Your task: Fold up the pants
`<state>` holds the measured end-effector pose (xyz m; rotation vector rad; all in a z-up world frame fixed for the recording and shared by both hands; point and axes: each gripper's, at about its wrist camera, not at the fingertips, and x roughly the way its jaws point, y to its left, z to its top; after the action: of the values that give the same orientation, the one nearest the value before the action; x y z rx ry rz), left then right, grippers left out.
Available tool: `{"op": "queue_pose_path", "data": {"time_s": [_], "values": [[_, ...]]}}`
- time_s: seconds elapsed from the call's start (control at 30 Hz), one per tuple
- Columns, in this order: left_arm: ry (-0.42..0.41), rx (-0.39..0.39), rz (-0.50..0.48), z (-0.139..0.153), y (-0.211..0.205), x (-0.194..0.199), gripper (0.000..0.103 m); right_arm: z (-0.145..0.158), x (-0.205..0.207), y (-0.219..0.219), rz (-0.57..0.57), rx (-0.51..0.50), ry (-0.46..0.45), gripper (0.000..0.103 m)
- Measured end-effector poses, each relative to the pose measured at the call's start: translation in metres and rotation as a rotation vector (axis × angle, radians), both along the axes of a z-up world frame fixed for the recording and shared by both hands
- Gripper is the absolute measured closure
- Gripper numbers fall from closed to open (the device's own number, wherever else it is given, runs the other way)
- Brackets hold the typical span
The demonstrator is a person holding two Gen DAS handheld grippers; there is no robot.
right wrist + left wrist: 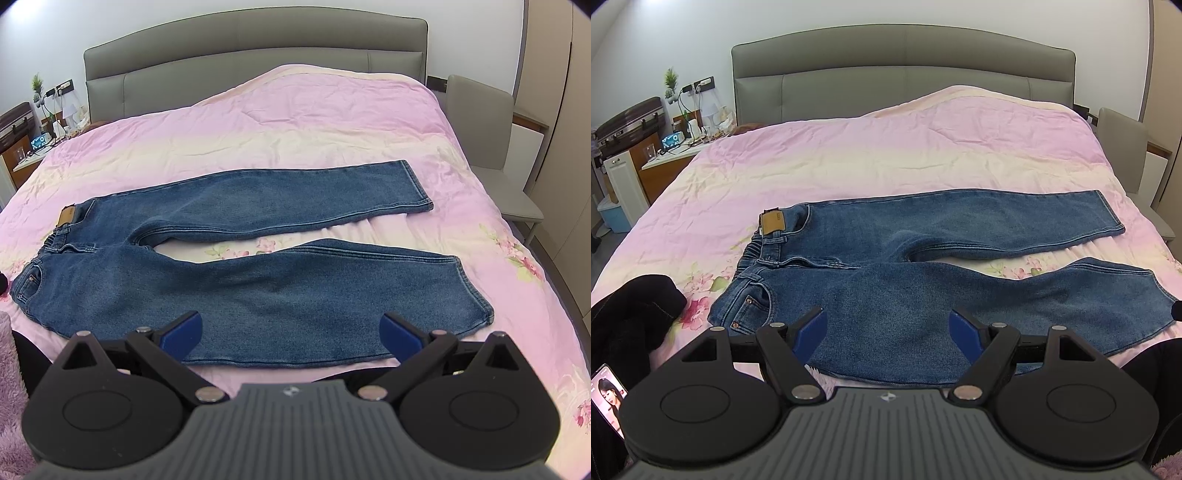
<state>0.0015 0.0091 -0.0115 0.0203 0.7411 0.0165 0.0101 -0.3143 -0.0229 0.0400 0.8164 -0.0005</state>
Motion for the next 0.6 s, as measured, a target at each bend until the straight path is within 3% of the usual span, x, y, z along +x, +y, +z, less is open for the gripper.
{"op": "queue_pose_path", "data": {"time_s": [0.6], "values": [[0.005, 0.005, -0.002, 0.0001, 0.0001, -0.0004, 0.015, 0.0012, 0.0005, -0.0009, -0.002, 0.000, 0.001, 0.005]]}}
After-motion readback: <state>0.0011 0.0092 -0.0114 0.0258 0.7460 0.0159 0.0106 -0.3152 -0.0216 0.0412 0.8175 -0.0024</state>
